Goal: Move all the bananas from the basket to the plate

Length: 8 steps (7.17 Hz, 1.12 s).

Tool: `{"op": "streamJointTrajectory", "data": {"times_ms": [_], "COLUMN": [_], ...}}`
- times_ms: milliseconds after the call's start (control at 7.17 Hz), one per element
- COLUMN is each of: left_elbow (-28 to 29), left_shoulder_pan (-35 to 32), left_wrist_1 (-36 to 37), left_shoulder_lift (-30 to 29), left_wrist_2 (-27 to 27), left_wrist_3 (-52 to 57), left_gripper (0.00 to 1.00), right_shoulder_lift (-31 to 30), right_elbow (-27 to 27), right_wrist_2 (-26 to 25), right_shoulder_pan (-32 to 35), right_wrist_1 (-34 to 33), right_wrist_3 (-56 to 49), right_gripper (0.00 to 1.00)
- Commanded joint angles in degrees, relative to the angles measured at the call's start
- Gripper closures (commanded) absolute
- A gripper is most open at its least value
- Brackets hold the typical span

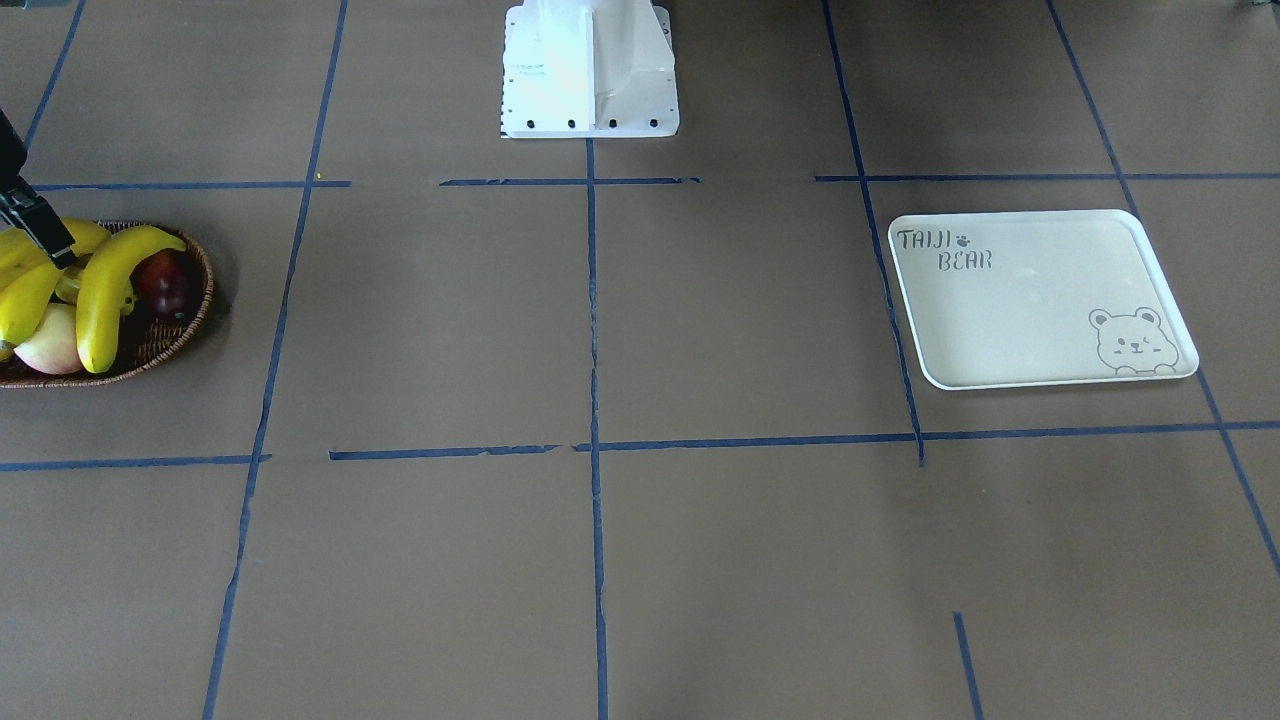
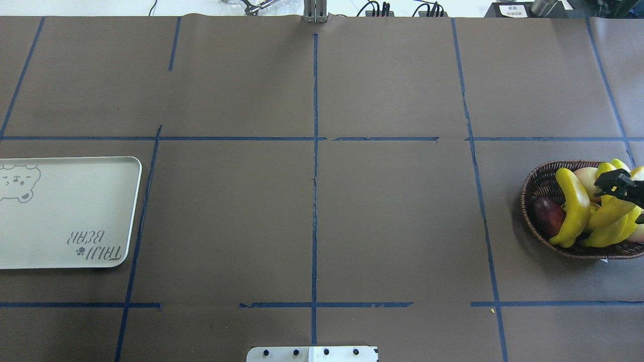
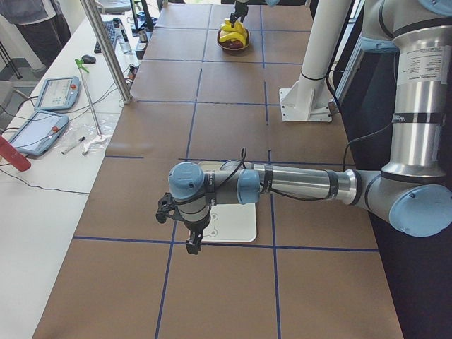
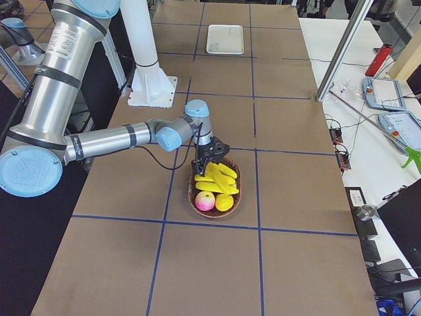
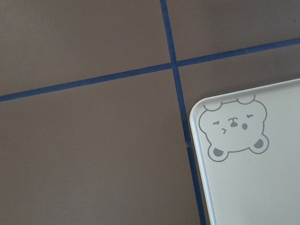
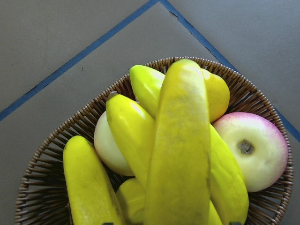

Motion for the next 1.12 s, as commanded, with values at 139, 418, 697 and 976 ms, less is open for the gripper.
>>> {"op": "streamJointTrajectory", "data": {"times_ms": [139, 418, 697, 976], "left_elbow": [0.0, 0.1, -0.8, -1.7], "left_shoulder_pan": [0.0, 0.0, 0.0, 0.3], "left_wrist_1": [0.0, 0.0, 0.1, 0.1], "left_shoulder_lift": [0.0, 0.0, 0.0, -0.1], "left_wrist_2": [0.0, 0.0, 0.0, 0.5], "left_wrist_3": [0.0, 0.0, 0.0, 0.0], "left_gripper": [0.00, 0.00, 0.00, 0.00], "right_shoulder_lift": [-1.3, -5.2, -4.2, 3.6], "right_elbow": [1.9, 7.2, 8.9, 8.6], "right_wrist_2": [-1.1, -1.1, -1.1, 0.8], "right_shoulder_pan": [0.2, 0.9, 2.2, 2.5], "right_wrist_1": [-0.2, -0.4, -0.4, 0.3], "right_wrist_3": [-0.5, -2.6, -7.4, -12.0], "right_gripper": [0.89, 0.95, 0.97, 0.97]}}
